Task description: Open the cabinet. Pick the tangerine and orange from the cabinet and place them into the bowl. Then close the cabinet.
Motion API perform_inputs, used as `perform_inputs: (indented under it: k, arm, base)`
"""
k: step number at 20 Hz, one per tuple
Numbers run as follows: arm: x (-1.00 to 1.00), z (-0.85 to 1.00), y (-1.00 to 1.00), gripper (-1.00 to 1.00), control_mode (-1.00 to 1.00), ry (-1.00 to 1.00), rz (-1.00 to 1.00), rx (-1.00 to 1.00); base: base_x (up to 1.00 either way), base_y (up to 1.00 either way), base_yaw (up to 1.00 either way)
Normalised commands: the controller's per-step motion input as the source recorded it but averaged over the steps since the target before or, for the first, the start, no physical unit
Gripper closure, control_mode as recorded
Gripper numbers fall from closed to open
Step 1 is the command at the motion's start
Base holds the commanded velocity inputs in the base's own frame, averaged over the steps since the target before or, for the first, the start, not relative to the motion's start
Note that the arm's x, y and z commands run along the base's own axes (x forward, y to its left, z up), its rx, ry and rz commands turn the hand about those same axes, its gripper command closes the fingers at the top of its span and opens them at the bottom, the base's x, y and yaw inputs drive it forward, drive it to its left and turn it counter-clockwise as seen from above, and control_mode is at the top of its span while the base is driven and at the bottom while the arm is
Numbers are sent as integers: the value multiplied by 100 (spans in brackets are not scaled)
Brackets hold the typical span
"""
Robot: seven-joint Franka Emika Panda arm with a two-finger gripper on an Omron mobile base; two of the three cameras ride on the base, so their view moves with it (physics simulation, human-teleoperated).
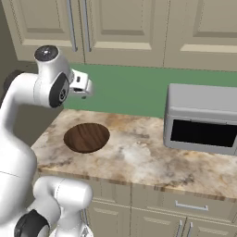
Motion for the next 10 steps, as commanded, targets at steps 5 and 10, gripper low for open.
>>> perform_inputs:
  k: [5, 10]
  arm:
    - [-68, 62, -8, -100, -100, -69, 0, 0]
    - [-56, 61, -6, -100, -100, -62, 0, 0]
  base:
    - [0, 0, 0]
    - [0, 0, 0]
